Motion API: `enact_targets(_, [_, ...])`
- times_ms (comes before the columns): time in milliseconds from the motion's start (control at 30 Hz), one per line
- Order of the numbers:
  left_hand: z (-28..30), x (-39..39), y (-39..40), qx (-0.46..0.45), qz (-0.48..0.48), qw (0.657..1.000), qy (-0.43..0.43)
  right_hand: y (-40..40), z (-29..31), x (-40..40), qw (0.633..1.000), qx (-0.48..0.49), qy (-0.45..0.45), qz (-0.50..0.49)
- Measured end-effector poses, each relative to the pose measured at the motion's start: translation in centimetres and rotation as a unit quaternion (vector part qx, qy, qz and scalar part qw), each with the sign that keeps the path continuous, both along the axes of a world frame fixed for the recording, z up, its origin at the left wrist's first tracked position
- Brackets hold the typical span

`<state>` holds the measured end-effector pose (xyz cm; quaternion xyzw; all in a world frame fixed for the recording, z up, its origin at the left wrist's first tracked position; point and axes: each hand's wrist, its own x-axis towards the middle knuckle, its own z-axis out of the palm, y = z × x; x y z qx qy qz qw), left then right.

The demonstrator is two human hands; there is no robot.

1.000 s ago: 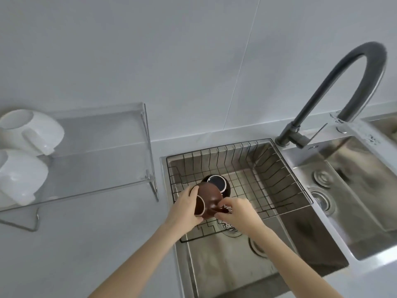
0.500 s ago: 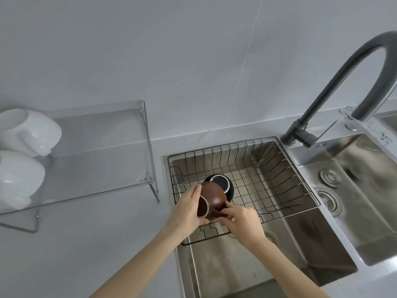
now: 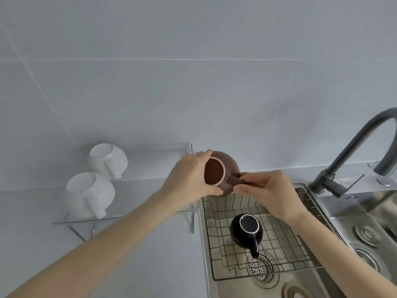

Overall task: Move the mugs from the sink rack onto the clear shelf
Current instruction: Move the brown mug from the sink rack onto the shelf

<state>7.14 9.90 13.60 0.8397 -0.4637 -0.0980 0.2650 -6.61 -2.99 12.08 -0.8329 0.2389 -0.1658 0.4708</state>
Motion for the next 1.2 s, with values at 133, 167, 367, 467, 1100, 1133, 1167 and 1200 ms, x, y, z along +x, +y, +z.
enact_targets(133, [3.0,4.4,1.3,-0.013,0.052,0.998,0.036,0.2,2.1,5.4,1.0,0.024,-0.014,0.006])
enact_targets(167, [3.3,5.5,1.5,-0.012,0.065,0.997,0.05,0.4,2.4,6.7,0.999,0.032,-0.014,0.01])
enact_targets(367, [2.3,11.2,2.4,0.004,0.114,0.988,0.1,0.9,1.9,13.0,0.994,0.084,0.04,0.048])
enact_targets(467, [1.0,13.2,2.5,0.021,0.126,0.984,0.12,0.8,0.9,15.1,0.992,0.089,0.06,0.066])
enact_targets(1100, [-2.3,16.5,0.5,0.085,0.159,0.972,0.15,-0.4,-3.2,18.9,0.993,0.023,0.075,0.092])
enact_targets(1133, [-2.3,16.5,0.4,0.087,0.16,0.972,0.149,-0.4,-3.3,18.9,0.993,0.02,0.074,0.094])
enact_targets(1167, [-2.3,16.6,0.3,0.09,0.16,0.972,0.149,-0.4,-3.4,19.0,0.993,0.016,0.074,0.094])
enact_targets(1200, [-2.3,16.6,0.2,0.092,0.161,0.971,0.15,-0.4,-3.6,19.1,0.993,0.007,0.075,0.096])
